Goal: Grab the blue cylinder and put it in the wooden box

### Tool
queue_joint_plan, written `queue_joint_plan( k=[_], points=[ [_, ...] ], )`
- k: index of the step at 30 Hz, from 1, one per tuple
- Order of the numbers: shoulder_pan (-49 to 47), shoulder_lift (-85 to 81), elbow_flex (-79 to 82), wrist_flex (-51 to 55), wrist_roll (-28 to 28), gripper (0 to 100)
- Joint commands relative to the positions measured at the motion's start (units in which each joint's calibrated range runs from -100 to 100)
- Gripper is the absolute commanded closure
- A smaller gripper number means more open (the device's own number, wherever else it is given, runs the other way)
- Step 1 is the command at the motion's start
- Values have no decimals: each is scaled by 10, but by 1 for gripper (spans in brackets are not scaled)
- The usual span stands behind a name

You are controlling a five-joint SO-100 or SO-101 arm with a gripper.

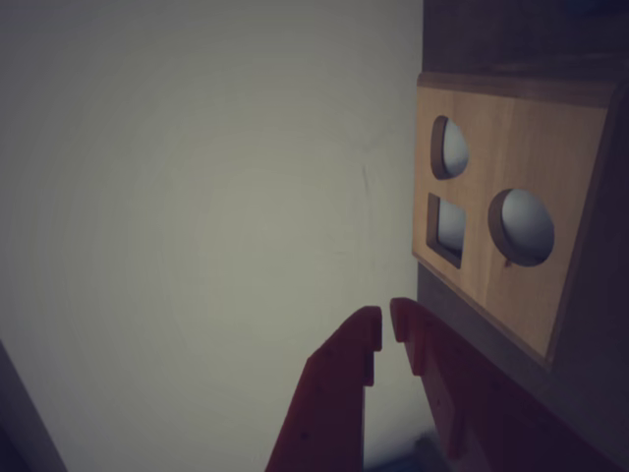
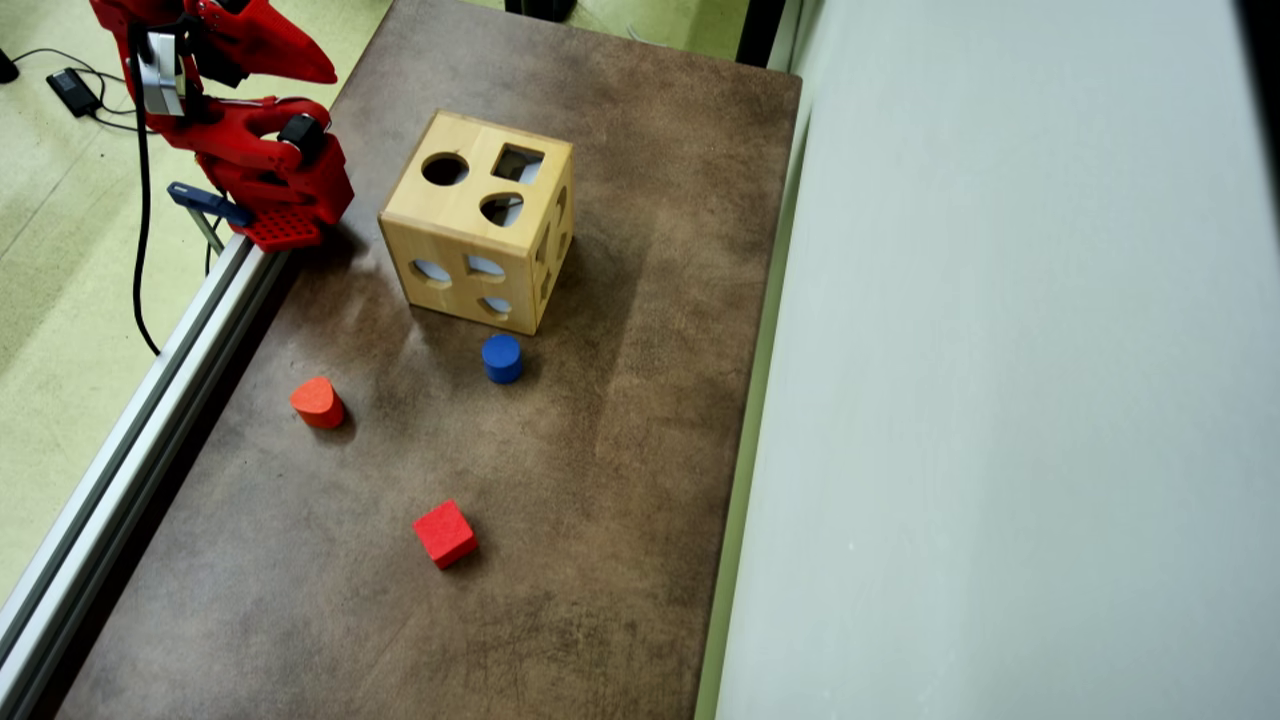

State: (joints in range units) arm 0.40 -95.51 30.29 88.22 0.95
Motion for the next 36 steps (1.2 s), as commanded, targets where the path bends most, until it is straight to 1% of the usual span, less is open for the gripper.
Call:
queue_joint_plan(
  k=[1,9,11,17,21,27,32,36],
  points=[
    [-2,2,-3,-12,-2,97],
    [5,15,-3,-14,-2,97],
    [5,43,-10,-20,-2,97],
    [6,257,-18,-21,1,97],
    [18,378,-93,-21,0,97],
    [110,579,-196,-21,1,97],
    [195,749,-210,-22,1,97],
    [234,857,-211,-46,1,97]
  ],
)
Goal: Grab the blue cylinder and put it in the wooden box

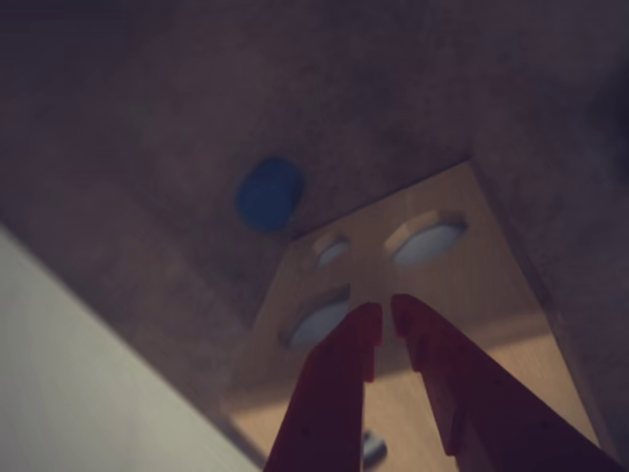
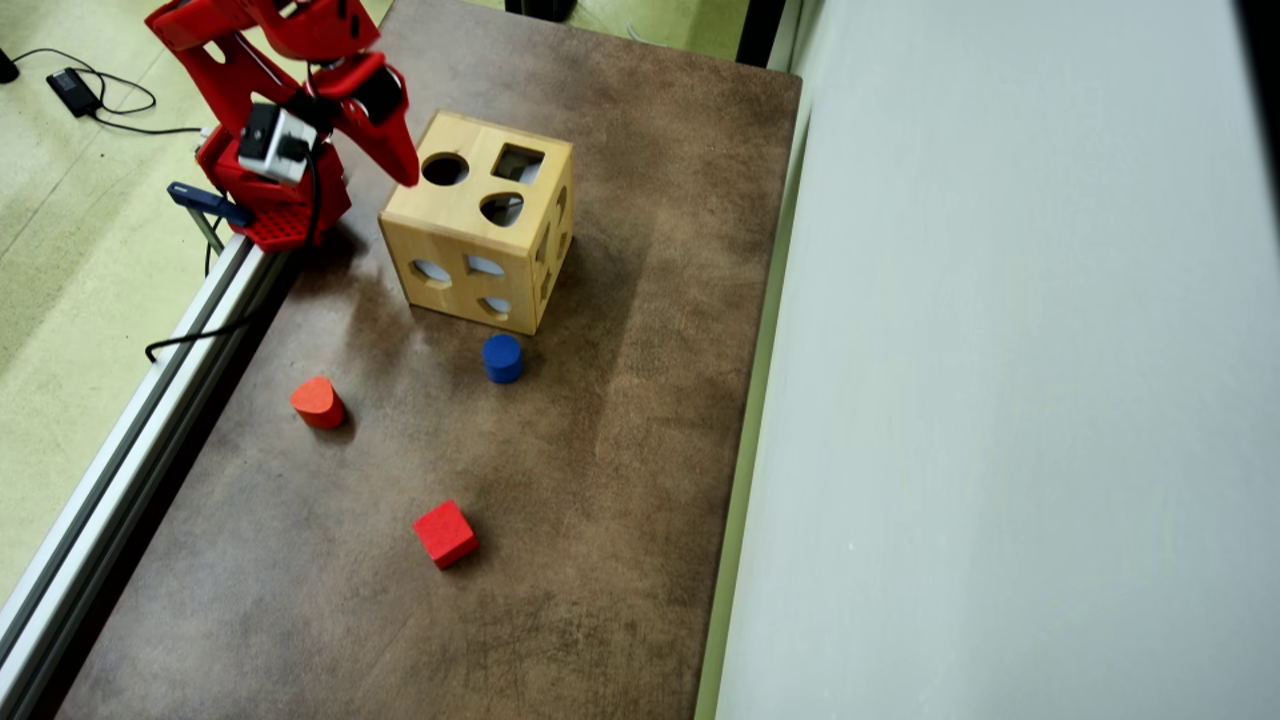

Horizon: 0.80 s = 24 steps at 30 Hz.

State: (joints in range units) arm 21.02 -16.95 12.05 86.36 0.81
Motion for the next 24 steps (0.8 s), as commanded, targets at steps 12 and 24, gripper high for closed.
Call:
queue_joint_plan(
  k=[12,24],
  points=[
    [39,257,-28,-273,4,97],
    [-3,302,-28,-376,16,97]
  ],
)
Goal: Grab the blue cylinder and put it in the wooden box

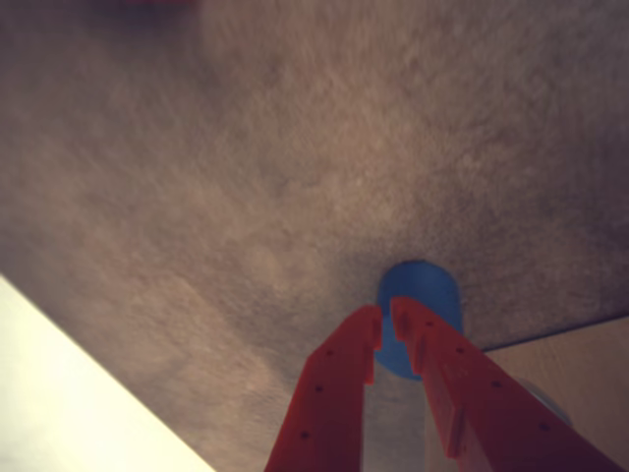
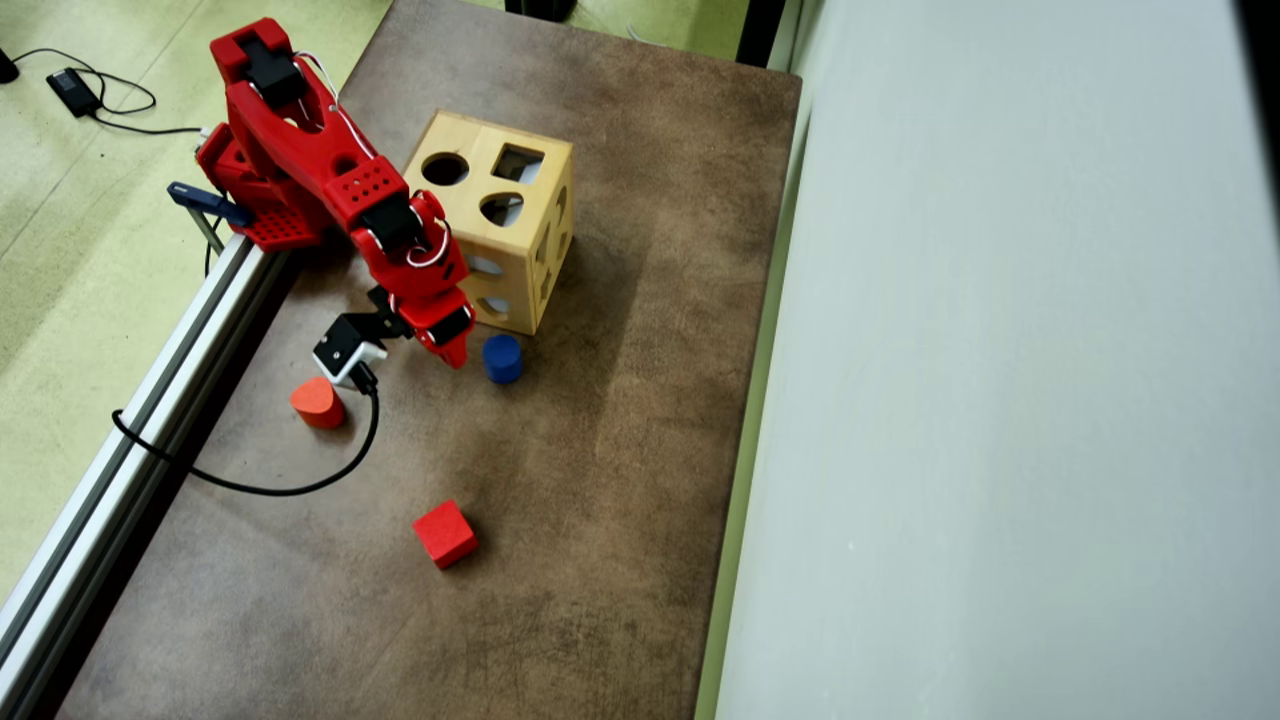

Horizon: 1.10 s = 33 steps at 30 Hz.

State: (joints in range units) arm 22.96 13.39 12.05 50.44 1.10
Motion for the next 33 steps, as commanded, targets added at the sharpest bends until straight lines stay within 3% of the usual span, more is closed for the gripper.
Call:
queue_joint_plan(
  k=[1,12,33],
  points=[
    [-28,0,-28,-18,19,97],
    [-39,2,-27,-18,75,97],
    [-84,64,-28,-42,76,97]
  ],
)
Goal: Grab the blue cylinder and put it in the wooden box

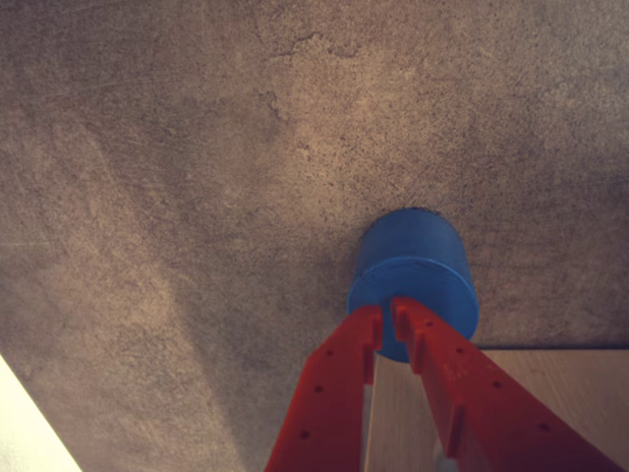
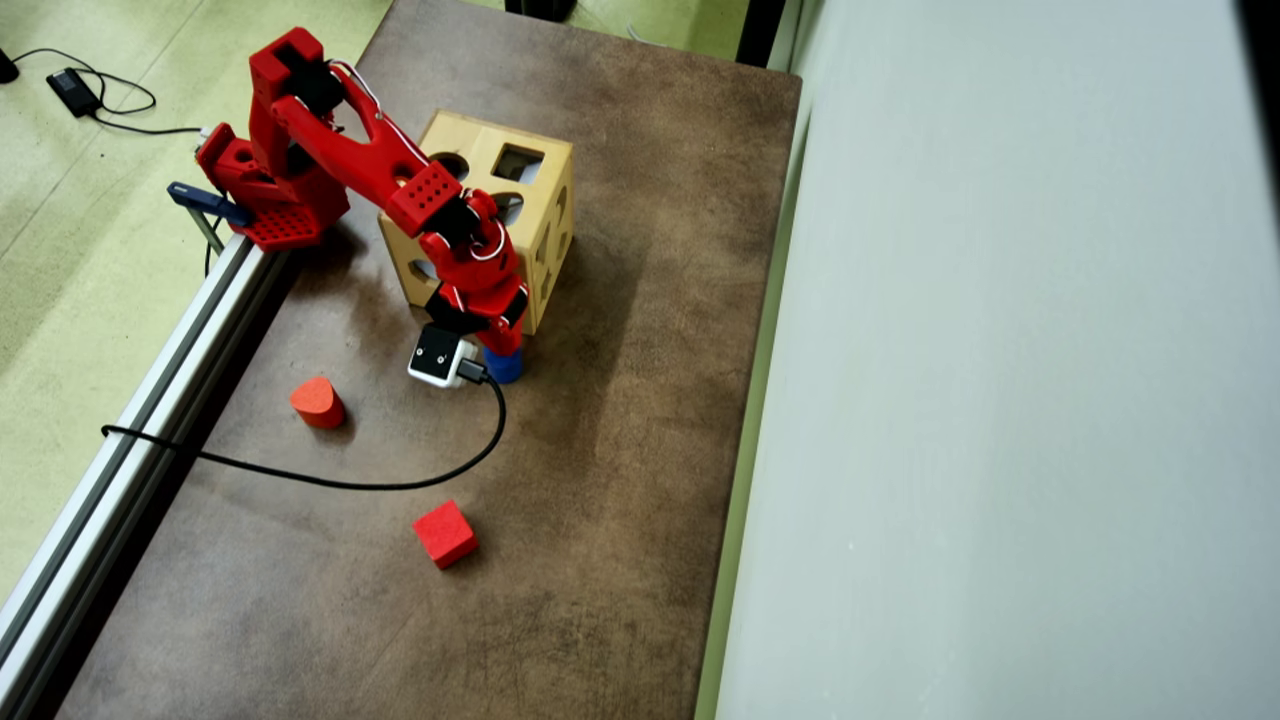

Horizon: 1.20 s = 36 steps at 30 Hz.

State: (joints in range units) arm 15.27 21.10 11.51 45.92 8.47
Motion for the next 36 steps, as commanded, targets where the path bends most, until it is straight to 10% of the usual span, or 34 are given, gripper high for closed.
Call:
queue_joint_plan(
  k=[1,36],
  points=[
    [-7,-14,-24,5,0,97],
    [3,-18,-72,180,-27,70]
  ],
)
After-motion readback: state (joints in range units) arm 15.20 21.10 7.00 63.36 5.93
